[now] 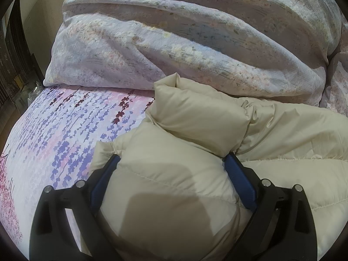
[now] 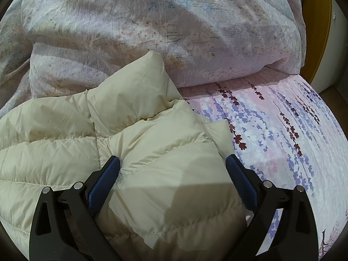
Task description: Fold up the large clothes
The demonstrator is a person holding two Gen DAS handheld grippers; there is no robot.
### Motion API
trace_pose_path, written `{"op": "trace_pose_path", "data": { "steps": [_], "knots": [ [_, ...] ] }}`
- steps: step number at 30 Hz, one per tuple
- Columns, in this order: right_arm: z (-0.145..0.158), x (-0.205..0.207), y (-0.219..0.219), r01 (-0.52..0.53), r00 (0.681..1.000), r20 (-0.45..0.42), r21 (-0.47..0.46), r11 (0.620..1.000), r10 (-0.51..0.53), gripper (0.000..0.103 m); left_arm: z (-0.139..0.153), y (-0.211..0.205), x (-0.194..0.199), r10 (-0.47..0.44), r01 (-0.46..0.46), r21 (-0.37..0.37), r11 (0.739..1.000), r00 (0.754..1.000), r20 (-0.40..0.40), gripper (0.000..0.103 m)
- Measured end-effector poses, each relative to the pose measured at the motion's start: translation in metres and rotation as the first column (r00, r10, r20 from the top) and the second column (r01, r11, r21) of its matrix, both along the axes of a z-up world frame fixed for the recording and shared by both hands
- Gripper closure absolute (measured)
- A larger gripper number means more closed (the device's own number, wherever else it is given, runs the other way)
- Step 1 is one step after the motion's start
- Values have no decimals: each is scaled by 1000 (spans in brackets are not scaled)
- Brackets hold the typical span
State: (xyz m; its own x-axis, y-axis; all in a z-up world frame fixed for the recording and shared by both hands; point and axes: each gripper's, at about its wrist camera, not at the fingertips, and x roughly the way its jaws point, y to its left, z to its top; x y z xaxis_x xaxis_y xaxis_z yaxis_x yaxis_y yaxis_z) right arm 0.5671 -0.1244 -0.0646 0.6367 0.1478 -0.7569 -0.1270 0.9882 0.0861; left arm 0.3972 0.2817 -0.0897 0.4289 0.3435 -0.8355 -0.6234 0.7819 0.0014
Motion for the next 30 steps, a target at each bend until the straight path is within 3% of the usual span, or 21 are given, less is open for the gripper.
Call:
{"op": "trace_pose_path", "data": {
  "steps": [7,11,19,26,30],
  "knots": [
    [-1,5,3,6,1000,-21,9,1000,-6,1,-1,0,2,1,-1,-4,1000,1000,-11,6],
    [2,12,-12,41,992,-120,57,998,-34,1,6,3,1,0,-1,-25,1000,998,-62,6],
    [24,-47,-83,163,976,-180,250,954,-120,1,50,18,-71,-7,13,-161,987,999,40,7],
    [-1,-85,-126,282,940,-290,357,890,-181,1,37,29,-132,47,-38,-292,956,999,22,8],
    [-8,-99,-121,289,932,-322,381,878,-167,11,27,17,-148,58,-51,-354,934,998,10,12]
  ]
}}
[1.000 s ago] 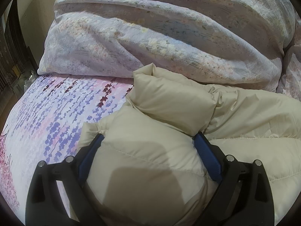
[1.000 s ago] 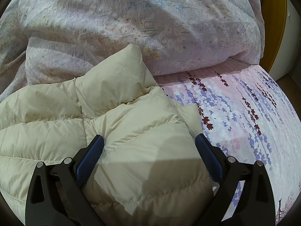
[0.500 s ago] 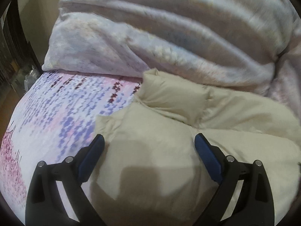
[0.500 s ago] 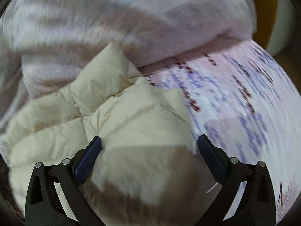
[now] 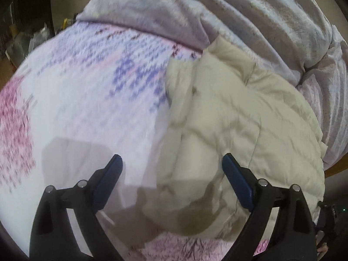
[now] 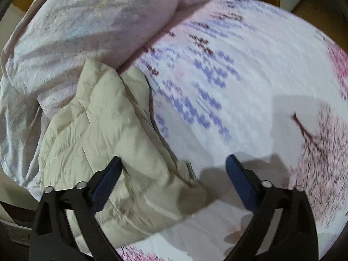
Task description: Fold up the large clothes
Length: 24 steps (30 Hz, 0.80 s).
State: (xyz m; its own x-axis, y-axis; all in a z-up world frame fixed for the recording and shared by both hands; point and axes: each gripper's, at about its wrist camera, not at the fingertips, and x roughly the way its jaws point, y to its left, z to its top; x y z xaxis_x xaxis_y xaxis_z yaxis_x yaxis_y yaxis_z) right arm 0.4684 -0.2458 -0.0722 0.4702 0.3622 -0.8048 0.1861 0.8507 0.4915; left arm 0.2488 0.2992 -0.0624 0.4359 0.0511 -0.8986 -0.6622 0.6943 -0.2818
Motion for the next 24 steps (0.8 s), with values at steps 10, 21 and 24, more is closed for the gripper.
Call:
{"op": "trace_pose_path", "data": {
  "steps": [10,21,24],
  "knots": [
    [1,-20,3,7,999,-32,161,987,-2,68,-8,-15,-14,58,-48,-126,991,995,77,52],
    [37,-39,11,-30,997,76,191,981,16,87,27,-15,-29,59,-39,-124,992,985,163,91],
    [38,-56,14,-63,995,83,181,982,49,87,34,-12,-43,67,-48,-113,992,983,172,91]
  ]
}}
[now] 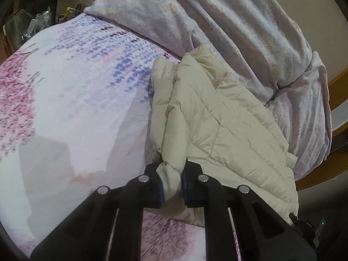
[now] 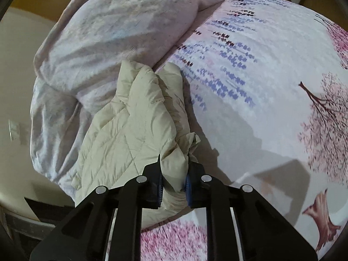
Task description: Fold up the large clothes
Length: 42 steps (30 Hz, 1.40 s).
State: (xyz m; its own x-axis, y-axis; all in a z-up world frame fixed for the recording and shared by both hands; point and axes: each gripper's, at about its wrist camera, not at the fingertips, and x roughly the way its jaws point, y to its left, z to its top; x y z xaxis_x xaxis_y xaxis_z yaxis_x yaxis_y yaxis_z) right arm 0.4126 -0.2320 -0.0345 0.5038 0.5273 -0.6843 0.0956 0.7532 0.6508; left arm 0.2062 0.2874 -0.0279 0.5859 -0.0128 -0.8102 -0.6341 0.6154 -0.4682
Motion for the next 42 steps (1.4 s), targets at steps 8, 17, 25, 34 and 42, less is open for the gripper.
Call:
{"op": "trace_pose_path", "data": {
  "steps": [8,17,25,34,42],
  "knots": [
    [-16,-55,2,-64,998,-15,1,998,64,87,8,8,-59,16,-16,14,1000,1000,-2,91],
    [-33,-98,2,-109,993,-36,-9,994,109,87,2,10,-113,45,-45,9,999,999,-24,90],
    [0,-102,9,-112,990,52,-241,964,128,51,-7,19,-120,99,-100,-8,995,992,-81,60],
    [37,-86,38,-143,966,162,-324,935,204,47,-1,44,-106,115,-115,1,993,987,-113,26],
    [36,-92,110,-307,890,175,-453,837,421,47,-4,44,-82,73,-63,58,996,981,-179,21]
  ]
}}
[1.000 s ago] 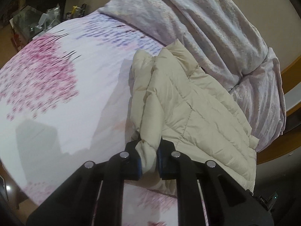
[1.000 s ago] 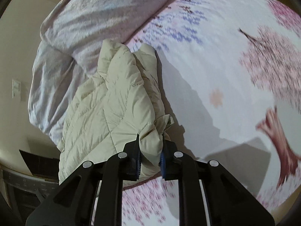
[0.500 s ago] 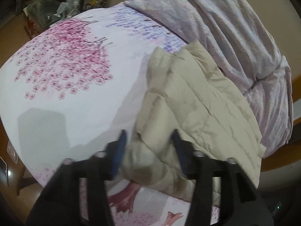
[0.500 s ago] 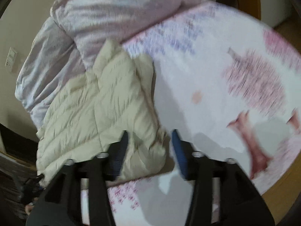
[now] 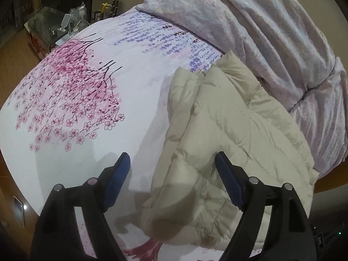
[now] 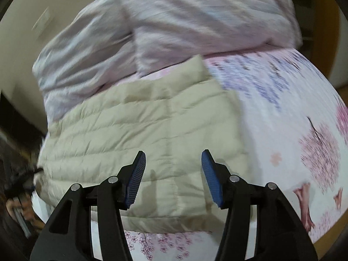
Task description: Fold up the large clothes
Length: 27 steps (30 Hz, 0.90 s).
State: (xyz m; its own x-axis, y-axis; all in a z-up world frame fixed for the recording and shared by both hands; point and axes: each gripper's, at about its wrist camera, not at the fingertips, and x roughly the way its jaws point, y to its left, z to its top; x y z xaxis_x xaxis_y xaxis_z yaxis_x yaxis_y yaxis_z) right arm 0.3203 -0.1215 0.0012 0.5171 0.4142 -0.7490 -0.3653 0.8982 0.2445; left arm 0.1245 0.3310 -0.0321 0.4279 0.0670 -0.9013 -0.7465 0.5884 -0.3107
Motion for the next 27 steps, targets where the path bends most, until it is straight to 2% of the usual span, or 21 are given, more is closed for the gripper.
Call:
{"op": "trace_pose_path", "data": {
  "steps": [3,7,11,16,19,20,22,23,24,25,27],
  "knots": [
    [-12,3,21,-39,999,-1,-82,996,39,47,-6,0,6,-7,7,10,1000,1000,-22,20],
    [-40,9,31,-53,997,-70,-164,985,42,47,-14,0,10,-18,19,21,1000,999,-38,17],
    [-46,7,35,-60,997,-64,-187,981,49,46,-22,1,11,-23,24,21,999,999,-46,15],
    [-49,8,33,-55,996,-83,-167,984,41,46,-33,1,9,-18,18,1,1000,999,-36,16],
    [-49,7,33,-54,996,-84,-165,985,41,46,-33,-3,9,-21,22,28,999,999,-33,17],
    [-48,7,34,-53,996,-85,-163,985,40,46,-33,-4,9,-20,21,30,999,999,-29,19],
    [-49,6,34,-51,995,-87,-158,986,38,45,-33,-6,8,-26,26,15,1000,1000,1,32],
    [-49,6,35,-51,995,-88,-157,986,37,45,-32,-7,8,-31,31,-9,999,999,25,46],
    [-50,7,34,-50,995,-88,-156,986,37,45,-33,-8,7,-30,33,-48,998,998,54,55],
    [-50,7,35,-50,995,-88,-155,987,37,45,-33,-9,7,-23,26,-52,998,998,58,58],
    [-50,7,34,-51,995,-89,-152,987,37,45,-30,-12,7,-20,25,-64,998,997,80,72]
  ]
}}
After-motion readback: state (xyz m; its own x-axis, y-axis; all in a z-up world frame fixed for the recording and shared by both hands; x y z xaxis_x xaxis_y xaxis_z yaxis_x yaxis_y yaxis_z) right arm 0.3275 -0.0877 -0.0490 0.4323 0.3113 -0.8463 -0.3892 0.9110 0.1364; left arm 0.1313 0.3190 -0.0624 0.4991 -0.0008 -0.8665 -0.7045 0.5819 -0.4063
